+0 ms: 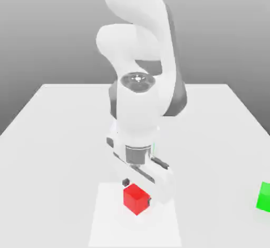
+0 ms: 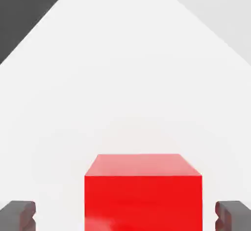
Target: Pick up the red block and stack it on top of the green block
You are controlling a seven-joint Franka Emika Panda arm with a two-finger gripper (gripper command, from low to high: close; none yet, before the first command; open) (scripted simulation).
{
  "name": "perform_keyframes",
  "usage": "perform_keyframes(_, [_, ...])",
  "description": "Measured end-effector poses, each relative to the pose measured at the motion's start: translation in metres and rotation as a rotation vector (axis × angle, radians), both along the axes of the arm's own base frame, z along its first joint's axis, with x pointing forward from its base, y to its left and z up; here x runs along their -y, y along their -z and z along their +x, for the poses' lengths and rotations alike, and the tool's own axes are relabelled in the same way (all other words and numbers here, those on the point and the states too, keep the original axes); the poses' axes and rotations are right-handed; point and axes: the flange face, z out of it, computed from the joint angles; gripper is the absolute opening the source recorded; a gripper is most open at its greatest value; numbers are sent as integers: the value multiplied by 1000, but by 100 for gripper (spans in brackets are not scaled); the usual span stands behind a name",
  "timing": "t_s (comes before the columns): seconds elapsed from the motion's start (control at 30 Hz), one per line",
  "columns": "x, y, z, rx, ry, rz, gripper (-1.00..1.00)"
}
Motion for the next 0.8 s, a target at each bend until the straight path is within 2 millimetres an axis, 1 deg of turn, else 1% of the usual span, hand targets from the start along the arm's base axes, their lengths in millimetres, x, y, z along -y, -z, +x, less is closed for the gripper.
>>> perform_keyframes(0.03, [0, 4, -1, -3, -1, -1, -100])
perform_keyframes(0.27, [0, 5, -1, -1, -1, -1, -100])
perform_keyframes(0.43, [-1, -20, 5, 11, 3, 3, -100])
perform_keyframes(0.57, [-1, -39, 6, 14, 3, 4, -100])
perform_keyframes(0.7, [-1, -52, 3, 9, 0, 1, -100])
perform_keyframes(0.8, [0, -59, -1, 0, -2, -1, -100])
